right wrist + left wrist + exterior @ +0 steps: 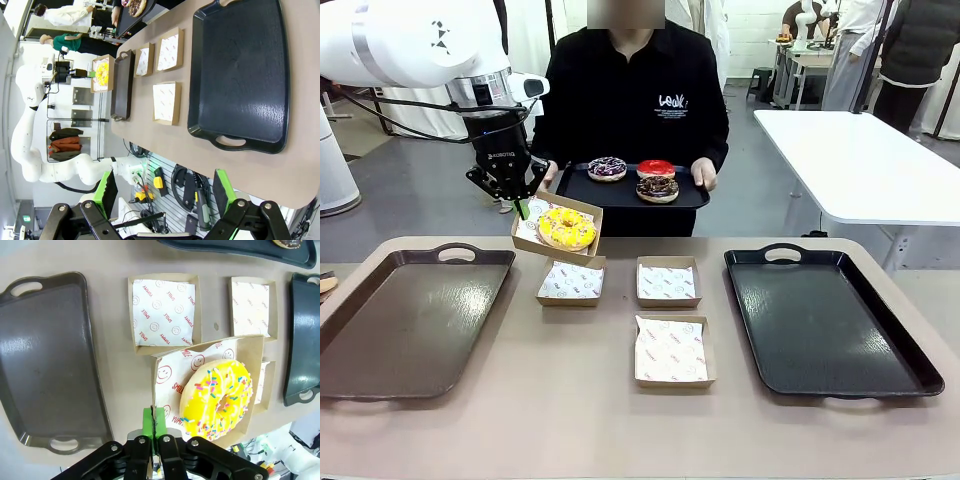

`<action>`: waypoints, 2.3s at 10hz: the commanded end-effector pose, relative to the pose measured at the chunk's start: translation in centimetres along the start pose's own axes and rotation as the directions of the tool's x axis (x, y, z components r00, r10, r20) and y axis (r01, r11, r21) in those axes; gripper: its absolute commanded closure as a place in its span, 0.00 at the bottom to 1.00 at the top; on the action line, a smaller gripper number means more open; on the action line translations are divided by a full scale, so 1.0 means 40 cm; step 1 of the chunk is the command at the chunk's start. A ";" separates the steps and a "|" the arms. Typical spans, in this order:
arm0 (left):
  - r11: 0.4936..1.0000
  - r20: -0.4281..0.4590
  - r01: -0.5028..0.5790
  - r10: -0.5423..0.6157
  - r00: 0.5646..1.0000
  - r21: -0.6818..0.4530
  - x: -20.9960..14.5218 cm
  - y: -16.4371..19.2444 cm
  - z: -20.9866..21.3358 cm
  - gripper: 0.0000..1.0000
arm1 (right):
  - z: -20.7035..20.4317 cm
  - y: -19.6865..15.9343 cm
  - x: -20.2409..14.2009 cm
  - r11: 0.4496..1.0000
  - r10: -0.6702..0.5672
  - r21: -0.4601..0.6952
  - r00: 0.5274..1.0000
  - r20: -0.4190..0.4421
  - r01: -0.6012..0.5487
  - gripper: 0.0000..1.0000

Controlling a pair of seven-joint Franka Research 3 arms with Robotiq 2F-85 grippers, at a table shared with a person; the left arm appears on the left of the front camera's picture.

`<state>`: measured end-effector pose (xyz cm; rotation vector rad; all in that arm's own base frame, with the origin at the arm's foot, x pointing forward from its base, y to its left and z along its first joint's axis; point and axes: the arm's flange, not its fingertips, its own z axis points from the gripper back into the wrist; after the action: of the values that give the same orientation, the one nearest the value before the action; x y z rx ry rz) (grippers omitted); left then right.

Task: Individually package the donuts and arrange them on the tray.
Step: Place the picked Paper togo box on the Handle tray while simultaneously picking up another Paper togo box from the table with the other hand.

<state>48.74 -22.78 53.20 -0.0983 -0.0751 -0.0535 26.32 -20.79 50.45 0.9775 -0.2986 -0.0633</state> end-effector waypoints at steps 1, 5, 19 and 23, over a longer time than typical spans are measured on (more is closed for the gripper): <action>1.000 0.003 -0.013 0.013 1.000 0.004 -0.015 0.004 0.001 1.00 | -0.003 0.003 0.003 1.000 -0.006 0.024 1.000 0.017 0.005 0.00; 0.999 0.043 0.005 -0.007 0.999 0.052 -0.018 0.050 0.047 0.99 | -0.063 0.162 0.015 0.974 0.173 -0.144 0.985 -0.029 -0.175 0.00; 0.987 0.017 -0.069 0.067 0.998 0.147 -0.127 0.600 -0.053 0.99 | -0.799 0.402 -0.227 0.728 0.214 -0.582 0.926 -0.310 -0.363 0.00; 0.983 0.011 -0.122 0.122 0.992 0.139 -0.115 0.587 -0.048 0.99 | -0.816 0.484 -0.139 0.713 0.211 -0.589 0.917 -0.338 -0.380 0.00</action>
<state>45.47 0.66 48.32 0.0365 -0.0668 0.0483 28.28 17.78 48.16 0.2227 -0.1826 0.2443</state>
